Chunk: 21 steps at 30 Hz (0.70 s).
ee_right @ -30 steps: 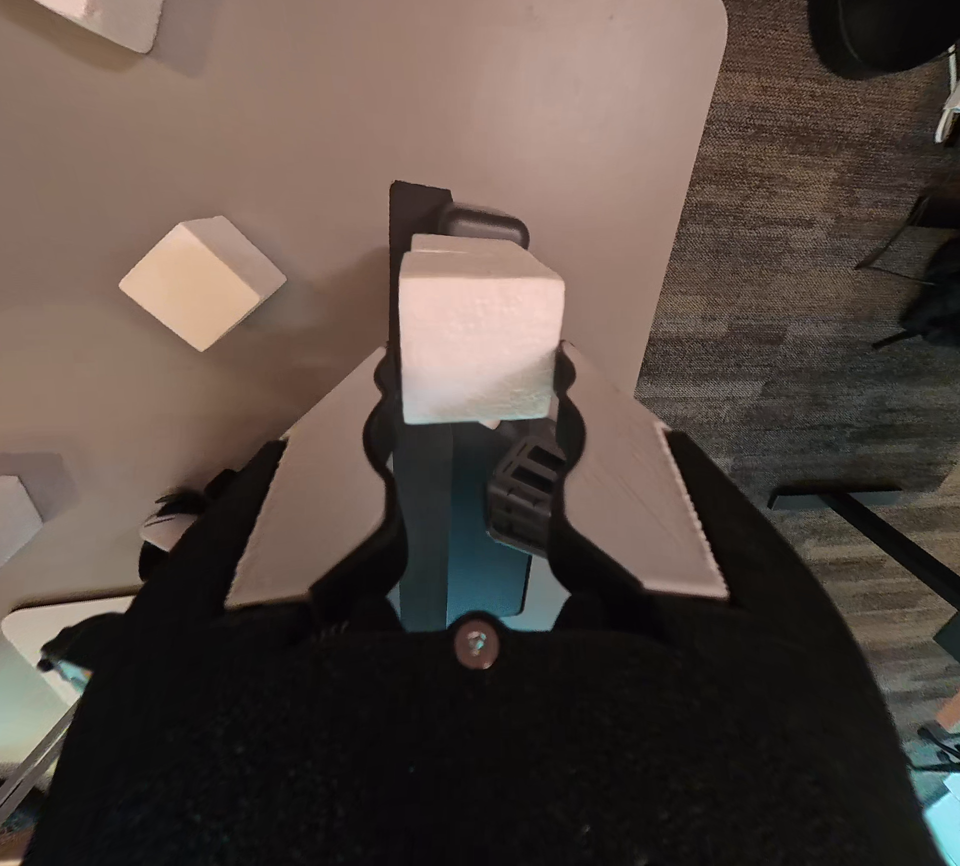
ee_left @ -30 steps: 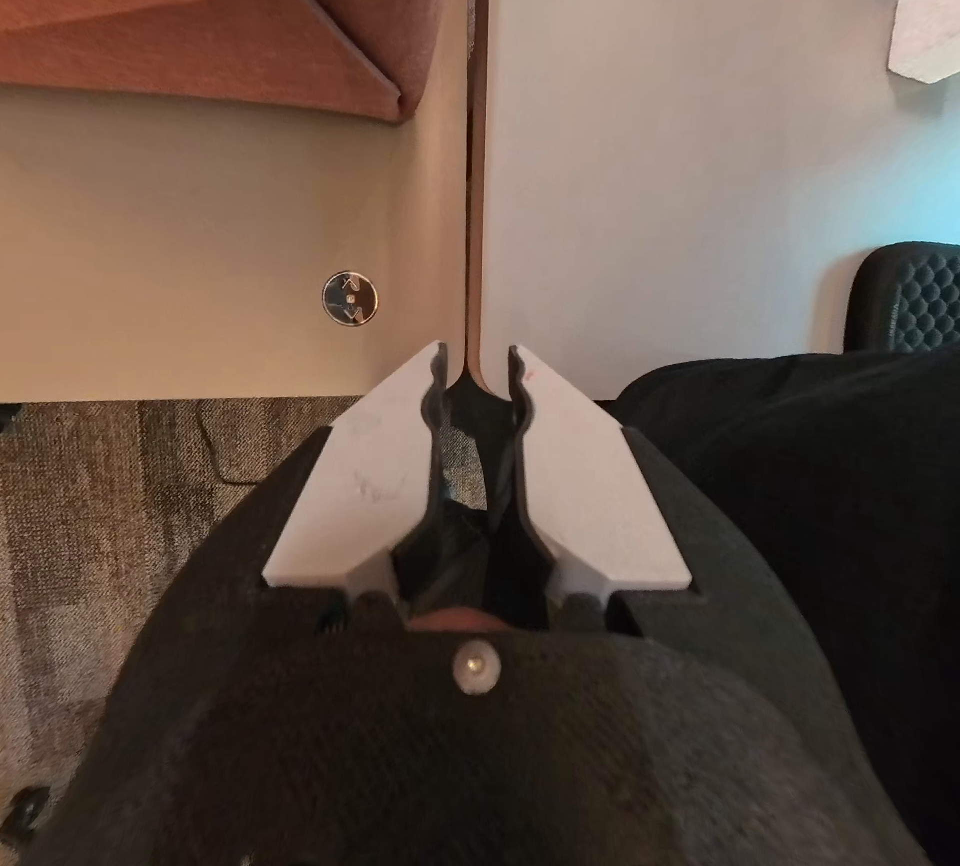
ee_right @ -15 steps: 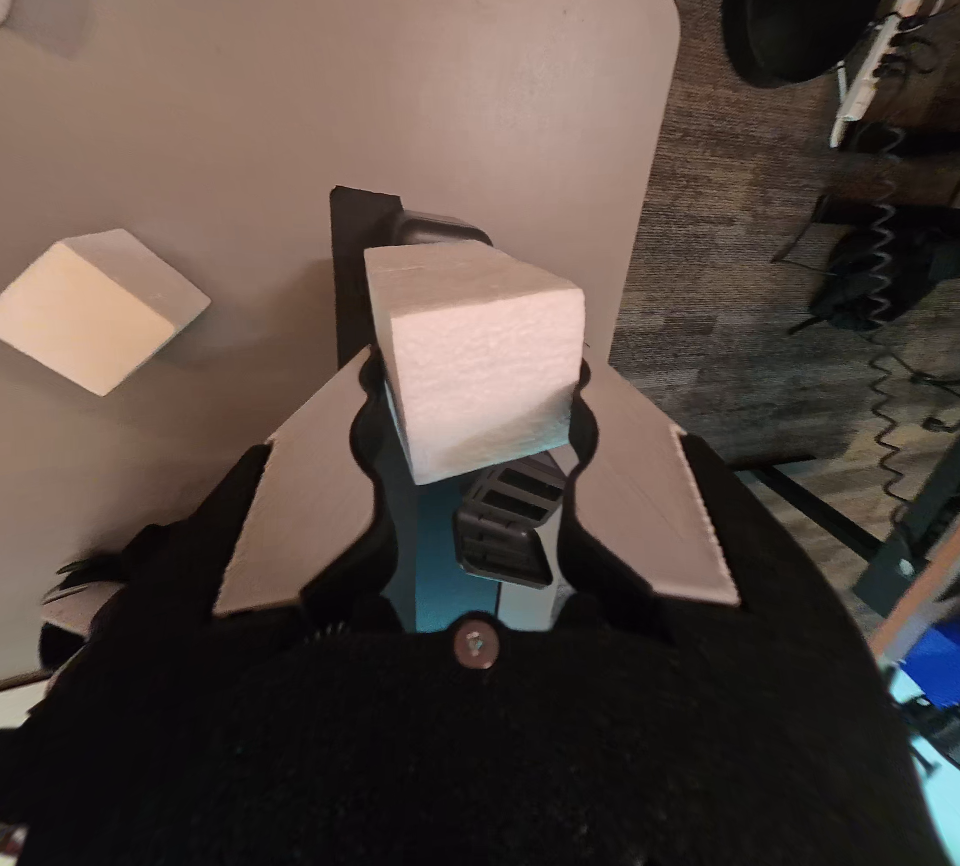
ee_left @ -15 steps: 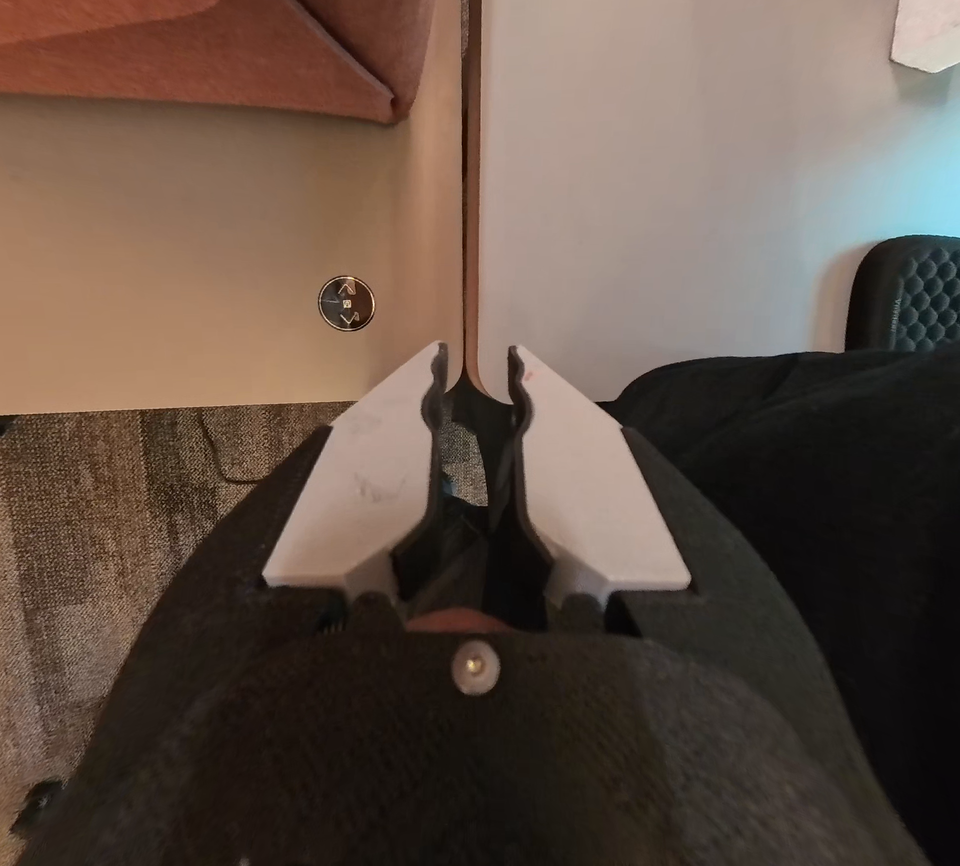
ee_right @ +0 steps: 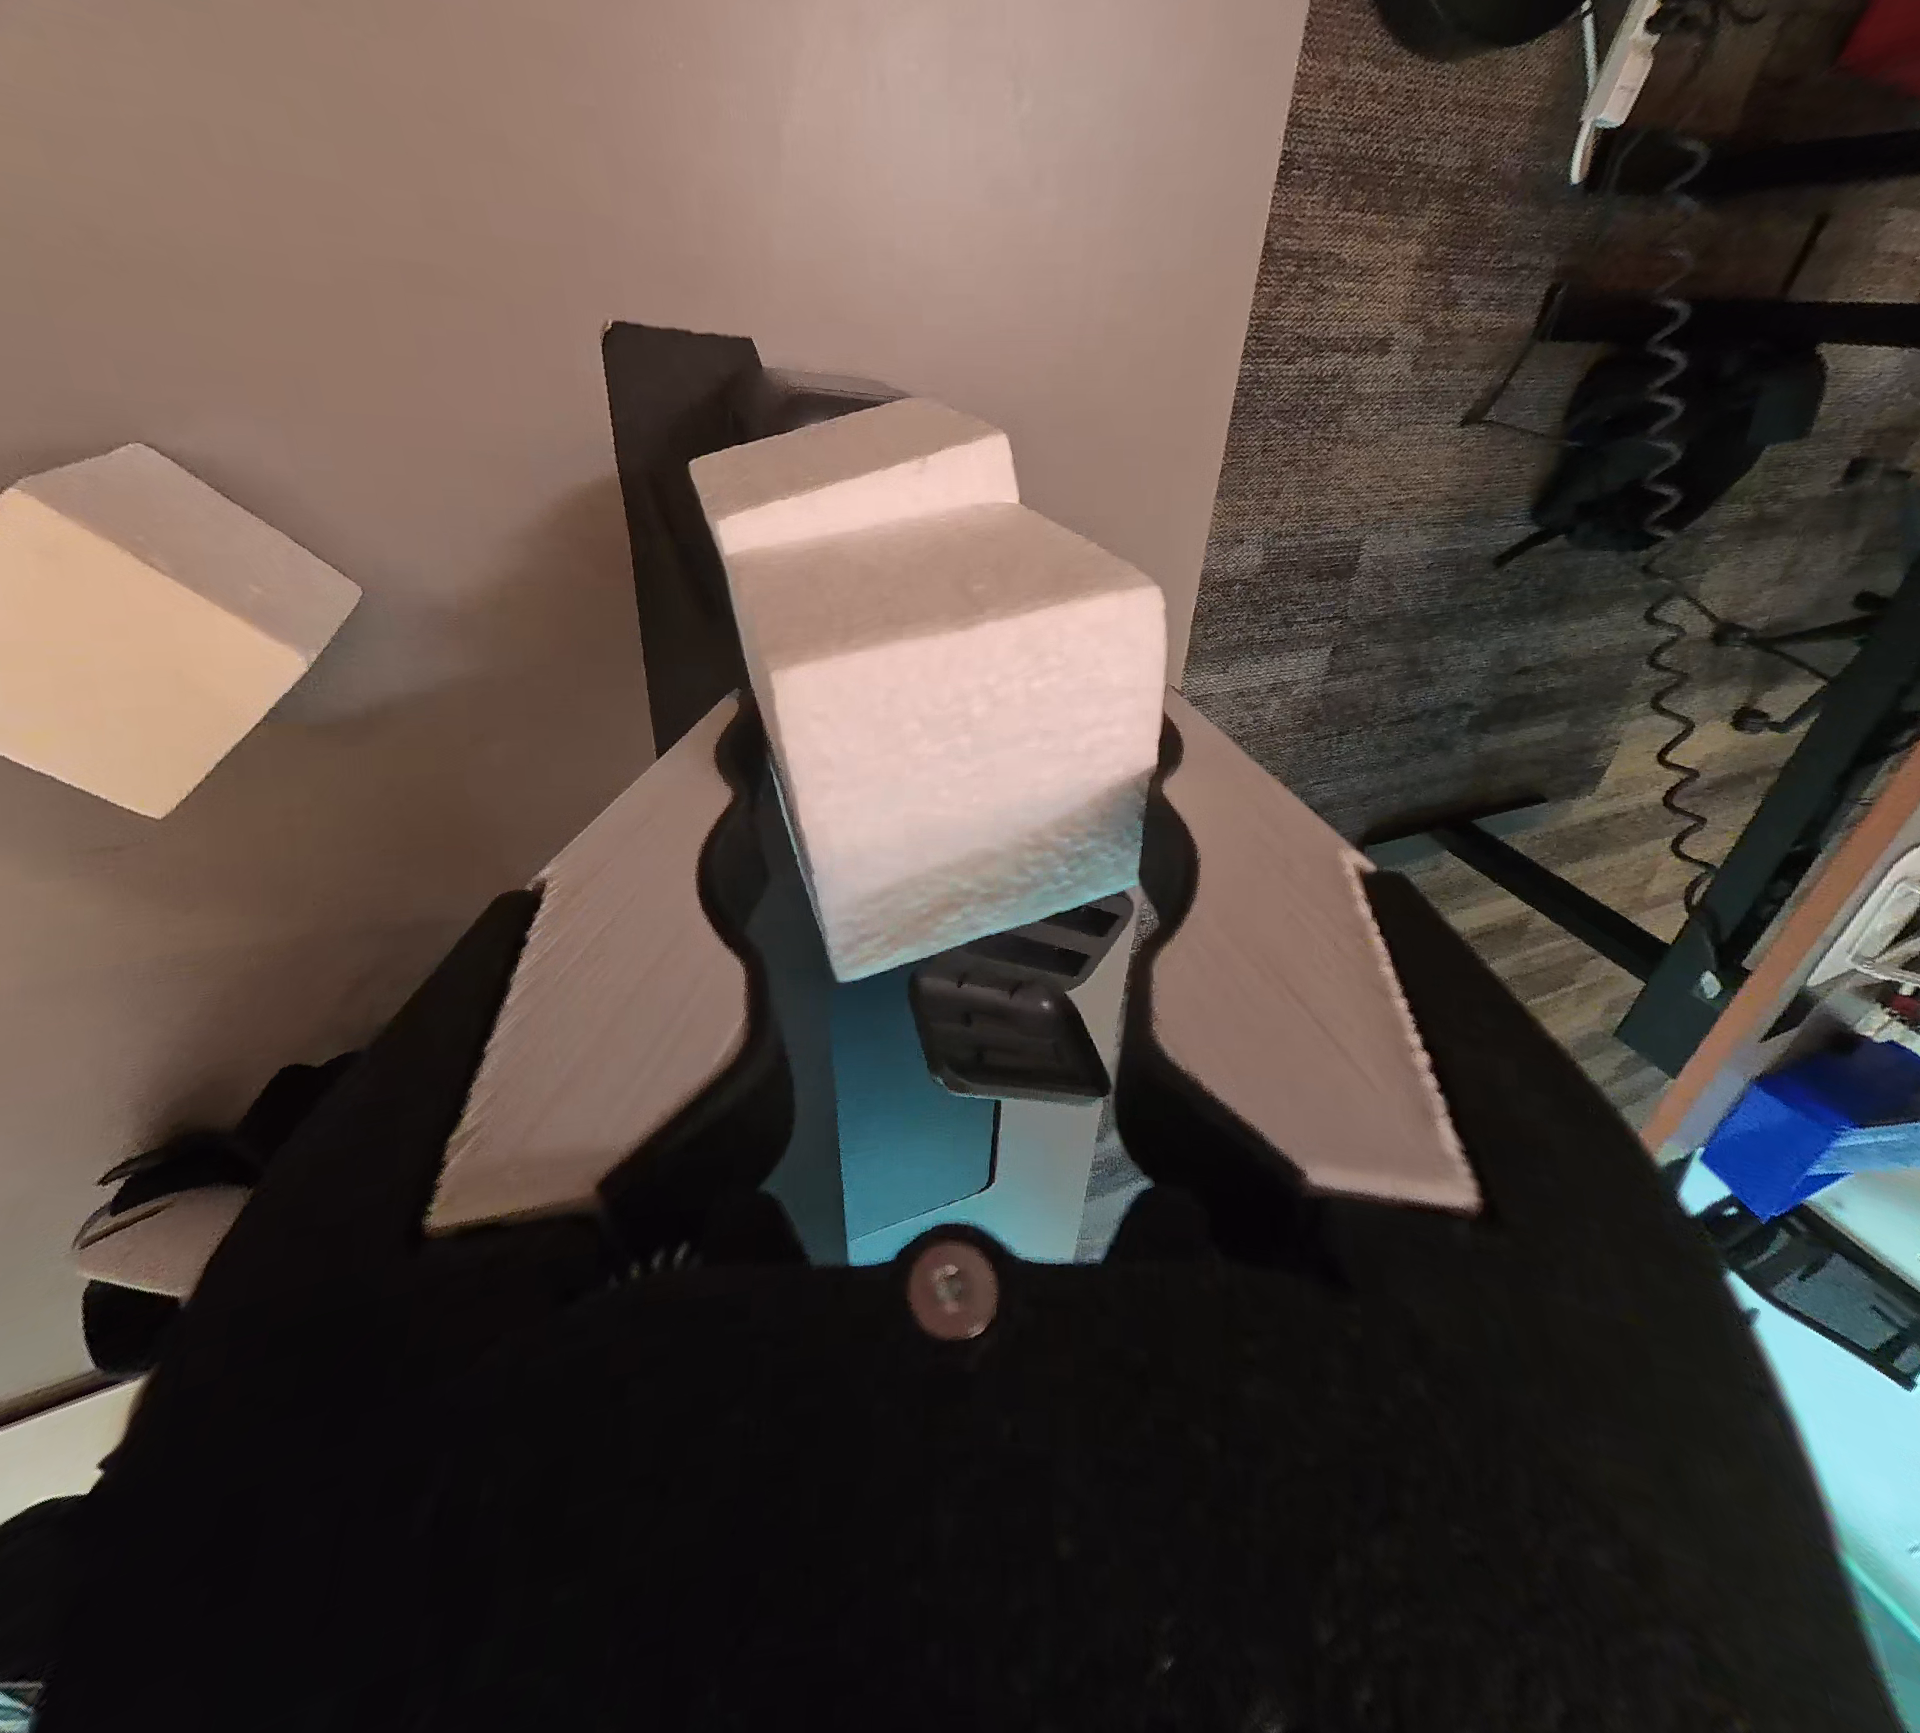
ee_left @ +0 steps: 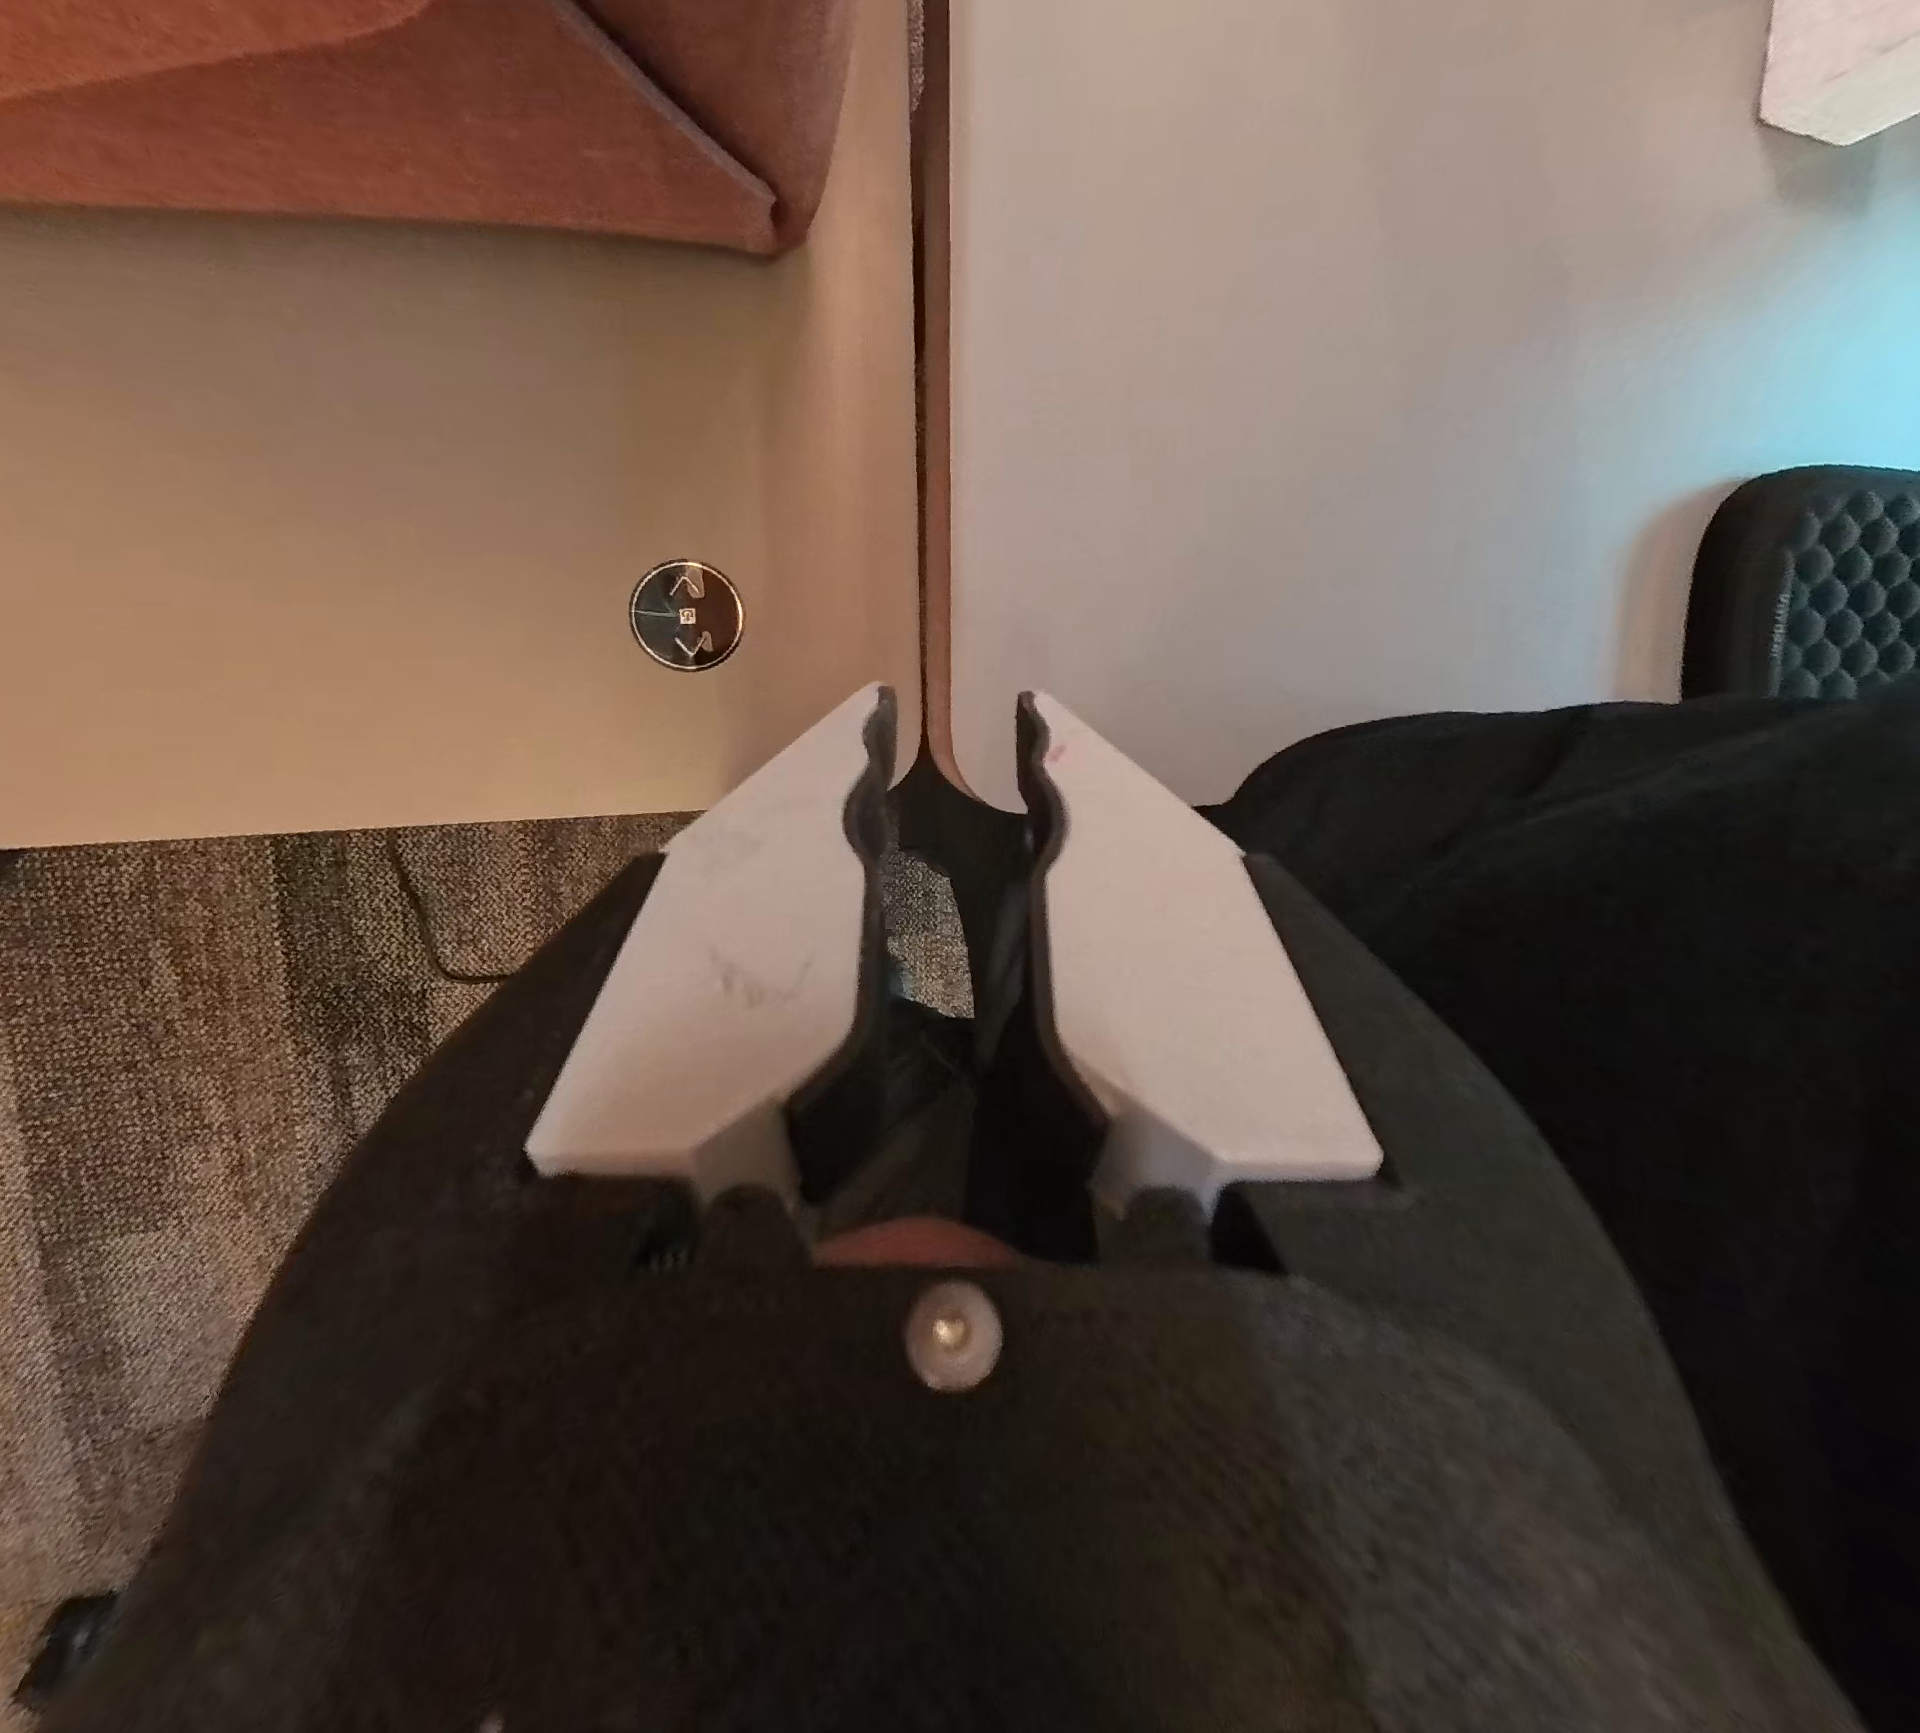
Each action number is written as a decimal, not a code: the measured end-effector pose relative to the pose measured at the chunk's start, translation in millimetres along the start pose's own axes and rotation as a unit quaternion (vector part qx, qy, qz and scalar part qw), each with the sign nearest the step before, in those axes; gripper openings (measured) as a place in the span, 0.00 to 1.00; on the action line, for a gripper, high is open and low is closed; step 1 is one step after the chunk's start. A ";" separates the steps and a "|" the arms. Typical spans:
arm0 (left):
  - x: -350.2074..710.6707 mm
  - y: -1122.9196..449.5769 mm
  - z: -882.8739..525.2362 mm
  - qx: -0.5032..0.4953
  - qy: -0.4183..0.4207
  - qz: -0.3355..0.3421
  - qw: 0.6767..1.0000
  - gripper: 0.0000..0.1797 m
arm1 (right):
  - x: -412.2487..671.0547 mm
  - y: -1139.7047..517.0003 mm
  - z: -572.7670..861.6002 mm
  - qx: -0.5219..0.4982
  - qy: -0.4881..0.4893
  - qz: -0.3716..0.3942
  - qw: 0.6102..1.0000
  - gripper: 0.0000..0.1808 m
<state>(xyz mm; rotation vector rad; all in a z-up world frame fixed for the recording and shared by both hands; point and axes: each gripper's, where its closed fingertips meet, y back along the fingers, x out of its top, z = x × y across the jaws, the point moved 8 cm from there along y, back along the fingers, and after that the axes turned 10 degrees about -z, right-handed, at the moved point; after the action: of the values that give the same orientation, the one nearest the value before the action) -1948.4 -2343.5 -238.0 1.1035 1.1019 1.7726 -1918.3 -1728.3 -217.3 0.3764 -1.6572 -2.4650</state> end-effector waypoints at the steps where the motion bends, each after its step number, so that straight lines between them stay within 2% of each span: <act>1: -0.6 0.4 -0.2 0.000 0.000 0.001 1.000 0.12 | 0.6 1.0 0.0 -0.001 0.001 0.003 1.000 0.40; 7: -3.3 1.3 -2.0 -0.004 0.009 0.005 1.000 0.12 | 3.2 13.5 4.1 0.012 0.014 0.031 0.999 0.39; 17: -5.0 3.4 -2.9 -0.002 0.017 0.009 1.000 0.12 | 2.9 2.8 4.9 0.026 0.028 0.016 0.999 0.38; 21: -4.2 2.8 -2.0 -0.001 0.012 0.008 1.000 0.12 | -0.3 9.2 5.0 0.026 0.028 0.025 0.999 0.40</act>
<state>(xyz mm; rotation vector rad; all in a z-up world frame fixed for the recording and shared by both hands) -1949.3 -2348.8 -237.0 1.0959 1.1089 1.8025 -1919.7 -1727.2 -206.9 0.4017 -1.6896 -2.3575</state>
